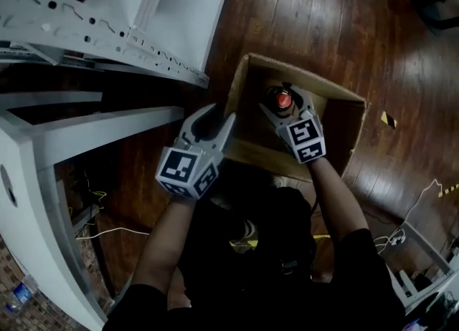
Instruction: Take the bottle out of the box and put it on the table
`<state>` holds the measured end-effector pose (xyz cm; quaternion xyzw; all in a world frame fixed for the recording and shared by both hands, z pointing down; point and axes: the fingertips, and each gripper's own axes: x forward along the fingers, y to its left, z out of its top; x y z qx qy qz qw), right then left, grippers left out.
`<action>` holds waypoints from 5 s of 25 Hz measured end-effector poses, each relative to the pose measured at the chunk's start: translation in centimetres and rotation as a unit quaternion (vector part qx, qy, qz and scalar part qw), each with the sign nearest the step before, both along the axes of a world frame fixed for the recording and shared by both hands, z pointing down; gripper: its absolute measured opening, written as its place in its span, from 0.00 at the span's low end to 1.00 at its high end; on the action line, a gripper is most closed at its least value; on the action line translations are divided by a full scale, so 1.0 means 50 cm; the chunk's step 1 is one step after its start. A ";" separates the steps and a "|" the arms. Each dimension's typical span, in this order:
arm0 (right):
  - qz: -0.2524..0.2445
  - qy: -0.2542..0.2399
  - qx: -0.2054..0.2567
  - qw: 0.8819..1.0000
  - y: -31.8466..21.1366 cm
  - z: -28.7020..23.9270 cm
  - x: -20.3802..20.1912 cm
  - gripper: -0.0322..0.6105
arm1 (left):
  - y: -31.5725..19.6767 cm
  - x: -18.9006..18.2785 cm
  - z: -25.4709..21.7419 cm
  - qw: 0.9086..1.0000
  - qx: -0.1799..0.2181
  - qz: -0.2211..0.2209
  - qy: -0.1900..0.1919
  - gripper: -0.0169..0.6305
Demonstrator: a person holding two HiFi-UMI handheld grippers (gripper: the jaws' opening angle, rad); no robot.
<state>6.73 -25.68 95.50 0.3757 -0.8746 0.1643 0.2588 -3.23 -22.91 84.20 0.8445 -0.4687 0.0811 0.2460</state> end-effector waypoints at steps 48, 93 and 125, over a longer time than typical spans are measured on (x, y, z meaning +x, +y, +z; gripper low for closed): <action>-0.488 -0.115 0.114 0.858 0.418 -1.499 -0.493 0.56 | 0.730 -0.514 -1.386 0.823 0.265 -0.487 -0.126 0.03; -0.769 -0.003 0.008 0.639 1.243 -1.100 -1.229 0.57 | 1.568 -0.875 -1.067 0.588 0.108 -0.797 -0.085 0.03; -0.757 -0.033 -0.017 0.653 1.295 -0.995 -1.264 0.66 | 1.647 -0.794 -0.981 0.540 0.060 -0.838 -0.057 0.03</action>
